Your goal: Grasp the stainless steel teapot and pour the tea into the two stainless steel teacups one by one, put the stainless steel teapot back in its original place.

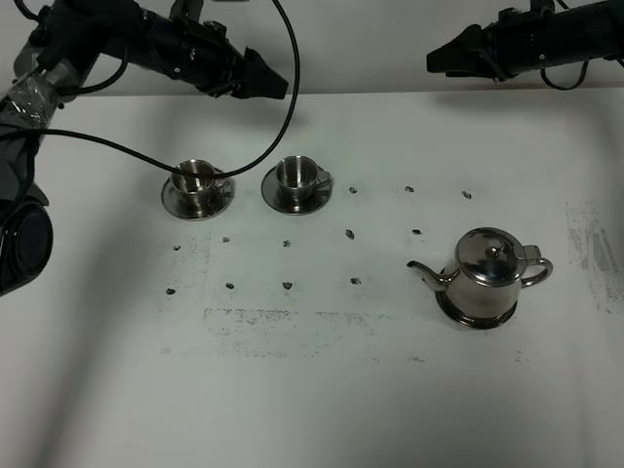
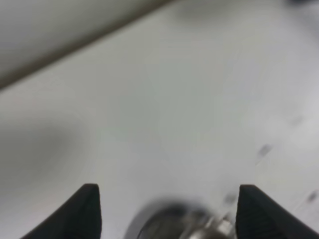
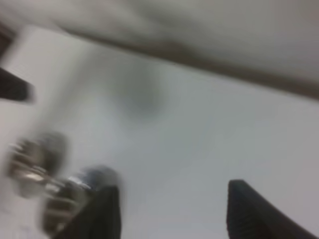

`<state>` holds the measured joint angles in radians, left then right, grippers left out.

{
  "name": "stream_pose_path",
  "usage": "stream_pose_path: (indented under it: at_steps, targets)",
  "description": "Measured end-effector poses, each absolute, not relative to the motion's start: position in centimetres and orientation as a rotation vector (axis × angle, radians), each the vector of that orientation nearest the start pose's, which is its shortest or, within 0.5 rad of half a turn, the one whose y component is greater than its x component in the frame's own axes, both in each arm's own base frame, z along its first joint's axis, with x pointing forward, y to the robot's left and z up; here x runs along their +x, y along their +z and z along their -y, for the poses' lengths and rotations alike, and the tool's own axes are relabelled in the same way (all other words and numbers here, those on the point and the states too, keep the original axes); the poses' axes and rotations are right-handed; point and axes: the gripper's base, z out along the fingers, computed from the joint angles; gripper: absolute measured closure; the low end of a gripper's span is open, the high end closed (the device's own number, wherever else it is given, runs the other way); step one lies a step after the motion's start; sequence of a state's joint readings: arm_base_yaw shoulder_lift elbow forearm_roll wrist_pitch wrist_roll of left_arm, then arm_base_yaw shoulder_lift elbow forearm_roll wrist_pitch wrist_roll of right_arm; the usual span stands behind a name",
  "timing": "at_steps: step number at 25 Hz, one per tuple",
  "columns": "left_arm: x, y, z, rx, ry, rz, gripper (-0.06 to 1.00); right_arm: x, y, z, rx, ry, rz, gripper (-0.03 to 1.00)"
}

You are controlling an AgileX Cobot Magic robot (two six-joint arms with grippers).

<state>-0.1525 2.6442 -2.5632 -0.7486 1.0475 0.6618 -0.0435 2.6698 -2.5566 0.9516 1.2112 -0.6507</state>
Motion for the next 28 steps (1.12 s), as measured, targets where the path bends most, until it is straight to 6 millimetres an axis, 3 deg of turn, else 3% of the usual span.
stream_pose_path:
  at_steps: [3,6,9,12,18,23,28]
  targets:
    - [53.5,21.3,13.7,0.734,-0.65,-2.287,0.38,54.1,19.7,-3.6,-0.513,0.78,-2.446,0.48]
    - [51.4,24.3,12.7,0.738,-0.542,-2.28,0.4,52.4,22.9,-2.9,-0.529,0.632,-2.505,0.48]
    - [48.5,26.6,11.5,0.729,-0.423,-2.254,0.43,50.1,26.8,-2.5,-0.518,0.591,-2.499,0.48]
    - [45.0,29.6,10.5,0.708,-0.329,-2.18,0.45,47.5,28.9,-1.3,-0.474,0.59,-2.518,0.48]
    - [38.4,32.3,8.7,0.625,-0.241,-2.111,0.45,41.4,30.1,2.6,-0.311,0.512,-2.525,0.48]
    - [32.5,34.2,7.1,0.479,-0.192,-2.026,0.45,36.4,33.1,2.0,-0.29,0.352,-2.403,0.48]
    - [26.5,35.6,5.6,0.365,-0.172,-2.004,0.45,32.6,33.6,1.7,-0.261,0.267,-2.35,0.48]
